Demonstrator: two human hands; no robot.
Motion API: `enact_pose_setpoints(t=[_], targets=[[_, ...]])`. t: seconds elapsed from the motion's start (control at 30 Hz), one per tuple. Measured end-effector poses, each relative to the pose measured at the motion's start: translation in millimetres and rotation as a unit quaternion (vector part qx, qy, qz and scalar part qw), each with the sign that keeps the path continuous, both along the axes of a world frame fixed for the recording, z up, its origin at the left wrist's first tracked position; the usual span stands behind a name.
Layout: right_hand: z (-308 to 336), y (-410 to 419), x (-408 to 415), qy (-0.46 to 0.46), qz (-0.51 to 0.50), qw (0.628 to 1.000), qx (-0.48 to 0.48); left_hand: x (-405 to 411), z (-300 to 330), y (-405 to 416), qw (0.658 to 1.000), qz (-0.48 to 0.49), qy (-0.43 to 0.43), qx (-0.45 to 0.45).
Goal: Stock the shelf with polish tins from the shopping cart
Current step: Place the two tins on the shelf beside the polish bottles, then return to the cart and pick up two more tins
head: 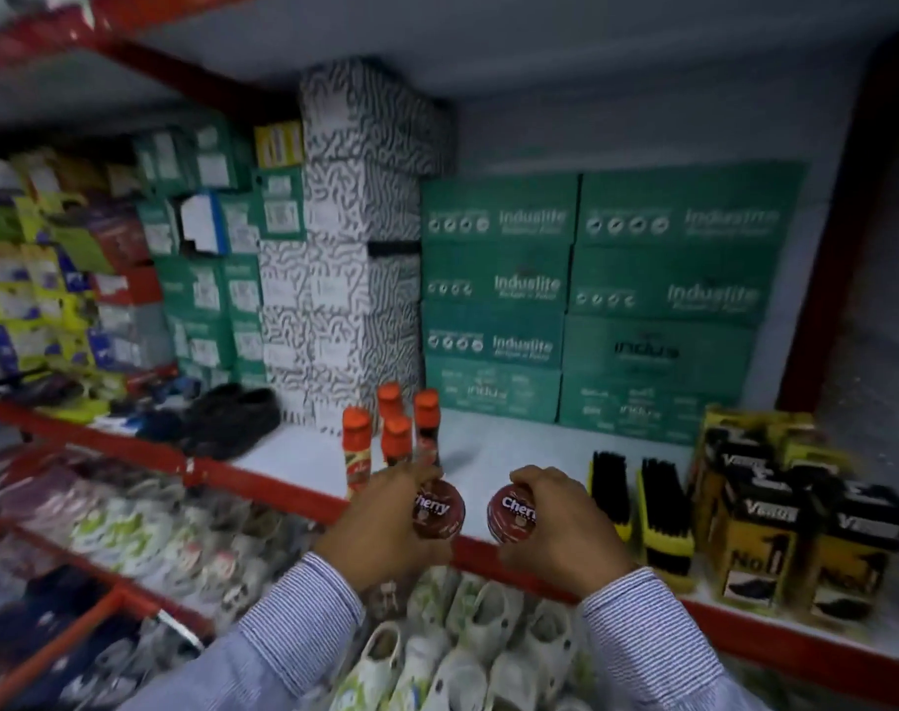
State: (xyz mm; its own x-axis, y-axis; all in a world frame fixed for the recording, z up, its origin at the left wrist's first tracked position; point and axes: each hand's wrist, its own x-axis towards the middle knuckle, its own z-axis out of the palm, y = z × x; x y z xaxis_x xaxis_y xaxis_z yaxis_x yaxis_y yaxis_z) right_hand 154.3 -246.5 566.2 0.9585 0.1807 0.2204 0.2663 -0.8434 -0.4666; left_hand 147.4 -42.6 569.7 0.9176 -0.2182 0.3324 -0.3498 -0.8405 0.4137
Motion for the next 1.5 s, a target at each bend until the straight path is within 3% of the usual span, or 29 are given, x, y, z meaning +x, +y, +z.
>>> enact_pose_setpoints(t=[0.5, 0.9, 1.03, 1.23, 1.4, 1.5], targets=[[-35.5, -0.1, 141.1, 0.099, -0.088, 0.991, -0.02, 155.7, -20.6, -44.5, 0.993, 0.017, 0.105, 0.052], [-62.1, 1.0, 175.8, 0.117, -0.104, 0.986, -0.051, 196.0, -55.3, -49.5, 0.989, 0.01, 0.136, 0.054], [-50.8, -1.9, 162.8, 0.109, -0.085, 0.988, -0.064, 185.7, -49.2, -45.9, 0.993, 0.005, 0.114, 0.044], [-47.5, -0.7, 82.8, -0.041, -0.032, 0.998, -0.026, 113.0, -41.5, -32.6, 0.998, -0.042, -0.03, 0.037], [-95.1, 10.3, -10.3, -0.135, 0.034, 0.99, -0.014, 15.4, -98.4, -9.1, 0.982, -0.028, -0.167, 0.082], [-145.1, 19.1, -57.6, -0.117, 0.076, 0.99, -0.029, -35.4, -162.8, 10.4, 0.983, -0.01, -0.163, 0.087]])
